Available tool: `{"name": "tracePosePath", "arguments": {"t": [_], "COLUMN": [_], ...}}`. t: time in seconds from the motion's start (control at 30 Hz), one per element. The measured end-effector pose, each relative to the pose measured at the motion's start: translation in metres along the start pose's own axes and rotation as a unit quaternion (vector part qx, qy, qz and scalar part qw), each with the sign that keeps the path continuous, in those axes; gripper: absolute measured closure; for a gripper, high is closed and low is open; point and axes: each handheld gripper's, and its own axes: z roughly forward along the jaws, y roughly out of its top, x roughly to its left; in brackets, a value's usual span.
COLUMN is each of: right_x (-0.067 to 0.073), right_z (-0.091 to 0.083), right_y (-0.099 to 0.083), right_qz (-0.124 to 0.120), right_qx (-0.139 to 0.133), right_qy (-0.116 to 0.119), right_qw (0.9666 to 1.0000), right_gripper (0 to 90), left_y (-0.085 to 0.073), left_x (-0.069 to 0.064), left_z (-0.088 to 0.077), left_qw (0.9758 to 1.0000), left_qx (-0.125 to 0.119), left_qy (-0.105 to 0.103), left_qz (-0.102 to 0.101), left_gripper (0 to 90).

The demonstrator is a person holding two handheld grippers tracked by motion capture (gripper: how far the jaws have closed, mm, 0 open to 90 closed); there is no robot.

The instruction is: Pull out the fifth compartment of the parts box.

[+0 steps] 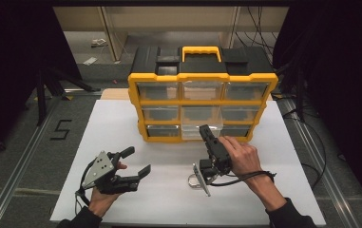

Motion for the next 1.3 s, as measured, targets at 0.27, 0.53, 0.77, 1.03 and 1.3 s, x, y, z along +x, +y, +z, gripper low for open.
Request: {"name": "tracePosePath", "arguments": {"t": [0.27, 0.53, 0.77, 1.03, 1.3], "right_x": [0.0, 0.002, 0.003, 0.0, -0.013], "right_z": [-0.003, -0.005, -0.007, -0.007, -0.018], "right_y": [0.001, 0.0, 0.001, 0.002, 0.006], "right_qz": [0.0, -0.002, 0.0, 0.017, 0.071], "right_qx": [-0.003, -0.005, -0.005, 0.0, -0.013], "right_qy": [0.0, 0.001, 0.002, 0.012, 0.038], "right_qw": [1.0, 1.0, 1.0, 0.9998, 0.9967], "right_gripper": [79.8, 79.6, 79.5, 70.9, 54.0], "left_y": [0.0, 0.0, 0.0, 0.0, 0.0], "left_x": [0.0, 0.0, 0.0, 0.0, 0.0], "left_z": [0.0, 0.0, 0.0, 0.0, 0.0], "left_qw": [1.0, 1.0, 1.0, 1.0, 1.0], "left_qx": [0.0, 0.0, 0.0, 0.001, 0.0], "left_qy": [0.0, 0.0, -0.001, -0.001, -0.001], "left_qz": [0.0, 0.0, 0.001, 0.001, 0.0], "left_gripper": [16.7, 16.7, 16.7, 16.7, 16.7]}}
